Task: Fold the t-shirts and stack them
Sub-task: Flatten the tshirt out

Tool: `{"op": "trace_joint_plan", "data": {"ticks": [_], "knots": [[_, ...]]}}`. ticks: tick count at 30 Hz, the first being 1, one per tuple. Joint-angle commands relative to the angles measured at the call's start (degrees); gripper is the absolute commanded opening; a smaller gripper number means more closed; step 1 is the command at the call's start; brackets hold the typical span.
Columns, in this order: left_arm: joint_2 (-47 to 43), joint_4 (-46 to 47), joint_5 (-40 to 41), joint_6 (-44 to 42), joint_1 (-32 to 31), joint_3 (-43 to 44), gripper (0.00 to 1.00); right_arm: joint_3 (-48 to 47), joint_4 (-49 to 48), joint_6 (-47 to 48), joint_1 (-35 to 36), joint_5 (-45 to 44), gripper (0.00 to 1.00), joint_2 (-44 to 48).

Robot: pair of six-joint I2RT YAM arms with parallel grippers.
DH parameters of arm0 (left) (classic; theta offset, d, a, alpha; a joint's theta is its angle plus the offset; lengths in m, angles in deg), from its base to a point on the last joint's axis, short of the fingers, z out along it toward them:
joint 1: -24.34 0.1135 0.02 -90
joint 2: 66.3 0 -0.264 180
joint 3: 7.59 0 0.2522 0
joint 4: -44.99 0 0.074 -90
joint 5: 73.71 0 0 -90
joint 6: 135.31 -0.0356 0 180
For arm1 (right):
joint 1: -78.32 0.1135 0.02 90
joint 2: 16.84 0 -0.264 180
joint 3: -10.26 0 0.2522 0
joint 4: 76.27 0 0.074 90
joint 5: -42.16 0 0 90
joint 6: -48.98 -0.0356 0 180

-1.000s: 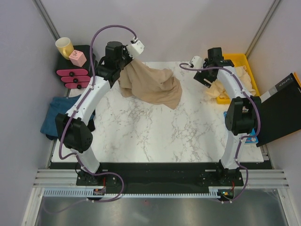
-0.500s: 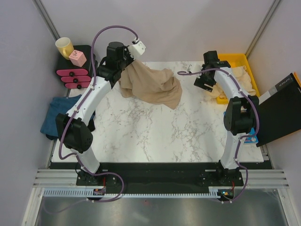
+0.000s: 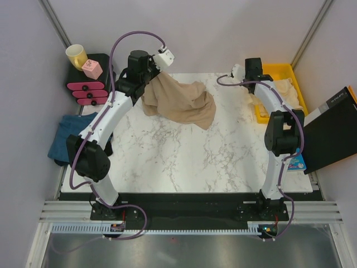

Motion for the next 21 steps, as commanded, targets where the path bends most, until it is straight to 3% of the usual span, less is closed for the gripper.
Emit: {"op": "trace_joint_plan", "data": {"ticks": [1,2,11,12,13,14,16,19,21], "knots": [[-3.2,3.7,1.2,-0.1,-0.5,0.2,0.02,-0.6,-25.2,2.7,-2.3,-16.3,0.00,1.1],[-3.3,3.7,1.2,-0.1,-0.6,0.2,0.02,-0.8,-29.8,3.5,-2.7,-18.4,0.00,0.6],[-3.4,3.7,1.3,0.2,-0.8,0.3,0.02,-2.3,-35.8,7.8,-8.2,-30.8,0.00,-7.1],[-3.4,3.8,1.3,0.0,-0.7,0.3,0.02,-1.9,-35.5,6.7,-8.4,-30.8,0.12,-7.0],[-3.5,3.8,1.3,0.2,-0.7,0.2,0.02,-1.9,-32.9,5.2,-8.4,-29.3,0.67,-6.6],[-3.5,3.6,1.4,0.2,-0.7,0.2,0.02,-2.1,-30.8,1.8,-8.3,-28.3,0.79,-6.0],[-3.5,3.8,1.4,0.2,-0.8,0.1,0.02,-5.0,-24.2,-2.3,-8.3,-25.6,0.84,-4.7],[-3.5,3.7,1.6,0.3,-0.9,-0.1,0.02,-9.4,-23.2,-8.1,-8.3,-25.8,0.90,-3.8],[-3.5,3.7,1.5,0.3,-0.9,-0.1,0.02,-12.6,-19.8,-16.5,-8.2,-19.2,0.90,-0.8]]}}
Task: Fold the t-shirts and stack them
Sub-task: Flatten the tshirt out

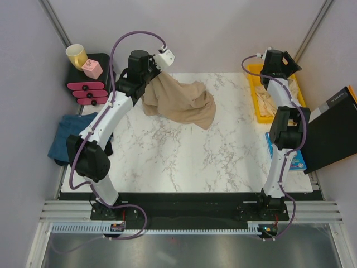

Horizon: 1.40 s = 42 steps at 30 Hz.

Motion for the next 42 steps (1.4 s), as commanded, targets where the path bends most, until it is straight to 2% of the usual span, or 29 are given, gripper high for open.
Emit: {"op": "trace_joint_plan", "data": {"ticks": [1,2,3,5,6,9,13,22,29,37,42], "knots": [[-3.3,3.7,1.0,0.2,-0.7,0.0,0.02,-9.4,11.8,-17.3,0.8,10.8,0.86,7.5],[-3.3,3.7,1.1,0.2,-0.7,0.1,0.02,-10.1,15.0,-20.9,0.7,25.1,0.85,10.5],[-3.3,3.7,1.2,0.3,-0.7,0.1,0.02,-9.8,22.0,-20.5,0.8,33.1,0.81,11.9],[-3.1,3.7,1.1,0.2,-0.7,0.4,0.02,-7.1,27.3,-18.4,2.5,48.3,0.79,14.4],[-3.0,3.6,1.1,0.1,-0.9,0.5,0.02,-6.5,34.4,-13.8,3.3,52.1,0.78,14.3],[-2.6,3.7,0.8,0.2,-1.0,0.9,0.02,0.0,39.3,-8.5,7.3,57.0,0.75,14.1],[-2.4,3.6,0.7,0.0,-1.3,1.3,0.02,5.3,38.8,-8.3,10.9,62.6,0.74,13.5],[-3.3,3.8,1.0,-0.4,-1.4,0.1,0.02,-0.7,37.2,-14.0,15.3,70.7,0.72,3.1],[-4.6,3.9,1.7,-1.1,-1.4,-2.1,0.02,-0.6,36.8,-13.8,17.8,75.2,0.73,1.9],[-3.8,3.9,1.7,-1.3,-1.4,-1.3,0.02,2.1,37.1,-13.6,21.6,75.4,0.73,-0.8],[-3.9,4.2,1.5,-2.2,-1.4,-1.6,0.02,2.6,36.9,-14.3,22.5,73.5,0.66,-3.4]]}}
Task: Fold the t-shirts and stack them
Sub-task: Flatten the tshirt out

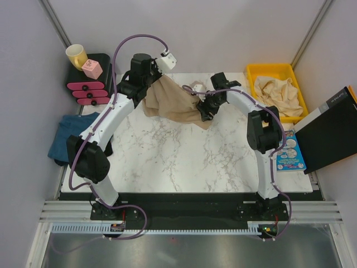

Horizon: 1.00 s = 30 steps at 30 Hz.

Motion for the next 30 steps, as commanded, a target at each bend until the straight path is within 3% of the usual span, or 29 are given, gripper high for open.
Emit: {"op": "trace_joint_plan", "data": {"ticks": [1,7,9,10,12,21,27,30], "knots": [[-3.1,4.0,0.5,-2.1,-0.3,0.7,0.02,1.0,-0.3,-0.6,0.1,0.3,0.65,-3.1],[-3.9,4.6,0.5,-2.5,-0.2,-0.7,0.02,3.2,-2.0,-1.5,0.2,-4.7,0.54,-3.9],[-4.3,4.8,0.4,-2.6,0.0,-1.6,0.02,3.9,-2.5,-1.9,0.1,-6.2,0.42,-3.9],[-4.6,4.9,0.3,-2.6,0.1,-1.9,0.02,4.0,-2.7,-1.9,0.1,-8.2,0.24,-3.9],[-5.0,5.1,0.3,-2.8,0.3,-2.5,0.02,3.8,-3.1,-2.3,0.0,-10.6,0.00,-3.2],[-4.8,6.7,2.5,-5.2,1.5,-3.0,0.02,2.7,-9.9,4.4,-4.3,-33.3,0.00,9.7],[-3.5,9.4,3.9,-7.7,2.3,-2.9,0.02,0.5,-27.6,10.0,-8.6,-49.2,0.00,15.6],[-2.5,12.1,3.4,-9.2,2.6,-2.6,0.02,-0.3,-38.8,12.9,-9.4,-52.5,0.00,16.6]]}}
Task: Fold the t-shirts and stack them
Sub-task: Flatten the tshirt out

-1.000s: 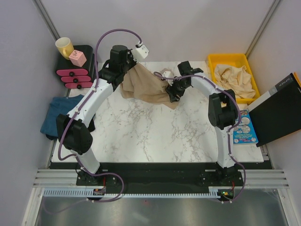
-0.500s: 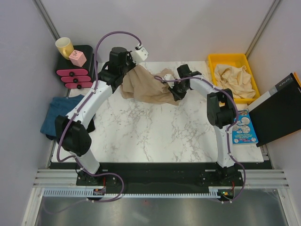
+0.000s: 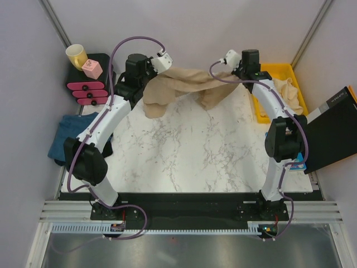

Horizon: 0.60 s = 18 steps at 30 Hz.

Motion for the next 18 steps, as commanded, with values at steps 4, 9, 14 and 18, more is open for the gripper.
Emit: {"op": "trace_joint_plan", "data": {"ticks": [4,9,14,18], "knots": [[0.8,11.2,-0.7,-7.4,1.3,2.9,0.02,-3.3,-34.8,9.9,-1.0,-17.0,0.00,3.8],[3.7,14.5,-3.2,-10.2,1.9,8.9,0.02,-5.6,-44.8,12.6,-1.1,-18.5,0.00,2.3],[4.2,21.1,-5.7,-12.9,1.9,13.0,0.02,-8.1,-54.6,15.1,-0.9,-19.0,0.00,1.5],[3.9,26.0,-5.8,-15.8,1.6,15.5,0.02,-8.5,-59.5,16.0,-0.9,-18.9,0.00,3.0]]}}
